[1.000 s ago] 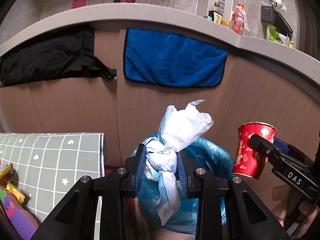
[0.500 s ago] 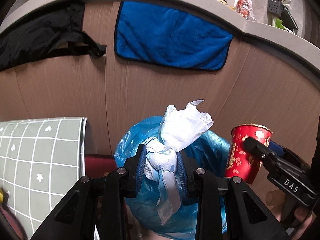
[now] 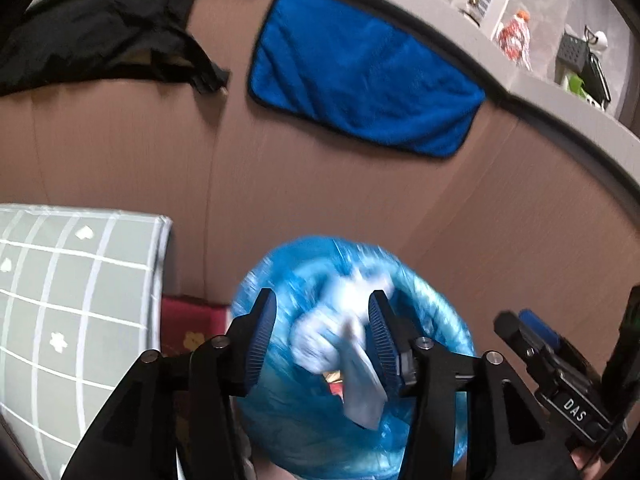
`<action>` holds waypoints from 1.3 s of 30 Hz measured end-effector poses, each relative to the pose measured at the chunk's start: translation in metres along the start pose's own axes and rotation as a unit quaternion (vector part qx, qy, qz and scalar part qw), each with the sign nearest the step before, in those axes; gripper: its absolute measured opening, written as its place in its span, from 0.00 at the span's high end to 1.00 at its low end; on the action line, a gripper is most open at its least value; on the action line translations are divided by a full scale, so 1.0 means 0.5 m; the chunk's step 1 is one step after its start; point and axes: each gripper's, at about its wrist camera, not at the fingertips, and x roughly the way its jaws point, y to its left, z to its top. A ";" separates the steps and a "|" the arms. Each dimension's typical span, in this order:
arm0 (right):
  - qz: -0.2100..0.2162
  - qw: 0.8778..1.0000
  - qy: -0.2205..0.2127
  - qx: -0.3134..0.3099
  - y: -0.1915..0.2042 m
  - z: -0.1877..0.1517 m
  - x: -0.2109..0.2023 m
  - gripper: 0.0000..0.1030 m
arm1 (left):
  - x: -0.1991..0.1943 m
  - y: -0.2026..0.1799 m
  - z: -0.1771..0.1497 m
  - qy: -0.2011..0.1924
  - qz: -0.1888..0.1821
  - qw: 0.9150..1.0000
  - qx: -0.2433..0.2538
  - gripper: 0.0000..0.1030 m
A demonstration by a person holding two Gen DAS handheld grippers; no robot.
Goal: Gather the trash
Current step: 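Return to the table and grasp the Kleenex pack with the right tool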
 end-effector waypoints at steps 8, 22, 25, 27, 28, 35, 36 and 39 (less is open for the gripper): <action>-0.008 1.000 -0.016 -0.014 0.020 0.004 -0.064 0.25 | -0.138 0.046 0.010 -0.039 0.039 0.998 -0.009 0.52; 0.111 0.993 -0.020 -0.035 0.236 -0.022 -0.164 0.25 | -0.473 0.229 -0.110 -0.110 0.220 0.969 -0.001 0.52; 0.133 0.989 -0.014 -0.063 0.312 -0.044 -0.173 0.25 | -0.533 0.280 -0.141 -0.117 0.243 0.963 -0.010 0.52; 0.146 0.986 -0.003 -0.084 0.369 -0.063 -0.175 0.25 | -0.566 0.308 -0.159 -0.123 0.253 0.959 -0.019 0.52; 0.153 0.984 0.003 -0.093 0.396 -0.075 -0.176 0.25 | -0.584 0.327 -0.168 -0.126 0.260 0.957 -0.026 0.52; 0.192 0.969 0.039 -0.153 0.559 -0.148 -0.191 0.25 | -0.670 0.427 -0.219 -0.136 0.285 0.947 -0.059 0.52; 0.194 0.967 0.042 -0.162 0.576 -0.156 -0.194 0.25 | -0.677 0.438 -0.223 -0.137 0.289 0.946 -0.062 0.52; 0.203 0.960 0.051 -0.187 0.627 -0.183 -0.198 0.25 | -0.693 0.466 -0.234 -0.139 0.292 0.943 -0.073 0.52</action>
